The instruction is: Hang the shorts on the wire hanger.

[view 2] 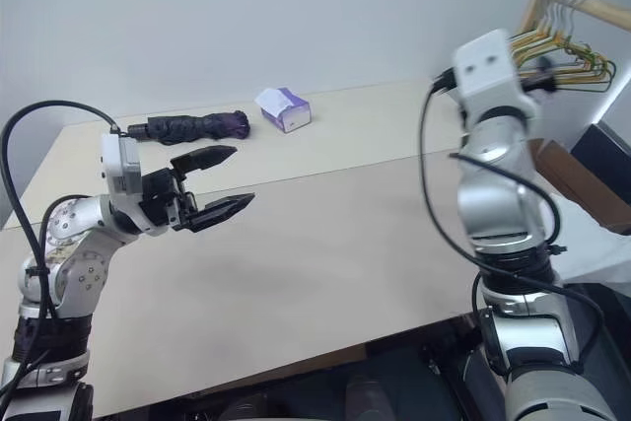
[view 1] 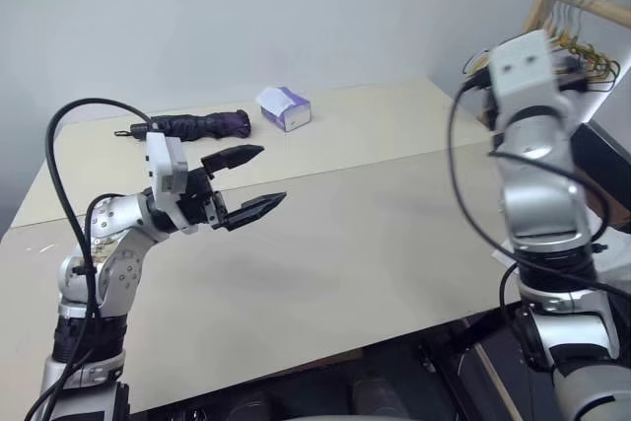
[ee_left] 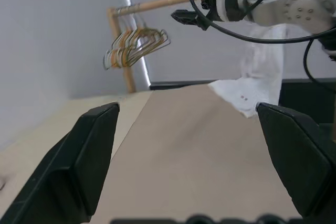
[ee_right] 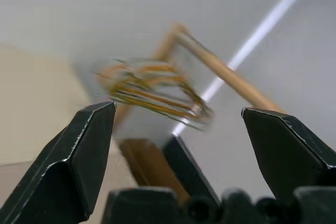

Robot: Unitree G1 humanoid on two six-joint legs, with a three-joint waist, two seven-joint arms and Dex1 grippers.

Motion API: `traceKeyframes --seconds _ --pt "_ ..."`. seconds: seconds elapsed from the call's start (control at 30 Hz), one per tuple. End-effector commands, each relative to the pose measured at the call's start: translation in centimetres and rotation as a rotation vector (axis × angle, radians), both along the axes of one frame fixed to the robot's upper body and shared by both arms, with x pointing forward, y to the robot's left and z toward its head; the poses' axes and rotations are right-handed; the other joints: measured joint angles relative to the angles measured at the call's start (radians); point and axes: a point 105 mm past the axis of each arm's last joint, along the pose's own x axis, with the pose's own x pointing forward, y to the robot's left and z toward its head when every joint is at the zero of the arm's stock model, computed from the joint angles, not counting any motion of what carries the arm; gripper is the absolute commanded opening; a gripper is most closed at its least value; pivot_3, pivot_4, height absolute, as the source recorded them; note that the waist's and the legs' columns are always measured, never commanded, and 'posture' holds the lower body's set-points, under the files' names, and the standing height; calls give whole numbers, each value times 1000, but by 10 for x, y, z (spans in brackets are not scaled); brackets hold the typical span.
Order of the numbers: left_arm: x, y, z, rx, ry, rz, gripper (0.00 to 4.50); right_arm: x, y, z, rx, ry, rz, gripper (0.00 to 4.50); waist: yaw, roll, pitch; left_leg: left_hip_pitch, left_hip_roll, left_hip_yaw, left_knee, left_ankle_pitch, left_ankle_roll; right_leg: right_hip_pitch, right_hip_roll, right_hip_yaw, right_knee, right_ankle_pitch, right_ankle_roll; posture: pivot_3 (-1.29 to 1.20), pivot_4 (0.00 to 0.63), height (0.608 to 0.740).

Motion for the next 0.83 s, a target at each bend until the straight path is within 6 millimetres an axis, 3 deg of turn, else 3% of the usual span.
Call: traceKeyframes --seconds 0.03,0.13,0.43,0.83 --pt "-4 14 4 24 -20 86 4500 6 41 -14 -33 34 222 4468 17 -3 0 0 0 0 0 0 0 -1 0 0 0 0 0 29 0 740" --pt "-5 23 -9 60 22 156 4500 11 61 -39 21 133 355 4468 48 -5 0 -1 0 0 0 0 0 -2 0 -1 1 0 -1 81 0 740" --pt "-8 37 -31 56 78 296 4500 4 88 -117 -154 376 590 4468 167 -8 0 -6 1 5 0 0 -1 -7 0 -5 0 1 -3 180 0 740" --pt "-9 38 -37 67 101 316 4500 -1 100 -132 -204 442 673 4468 211 -9 0 -10 1 7 0 1 -2 -10 0 -7 0 1 -4 212 0 740"
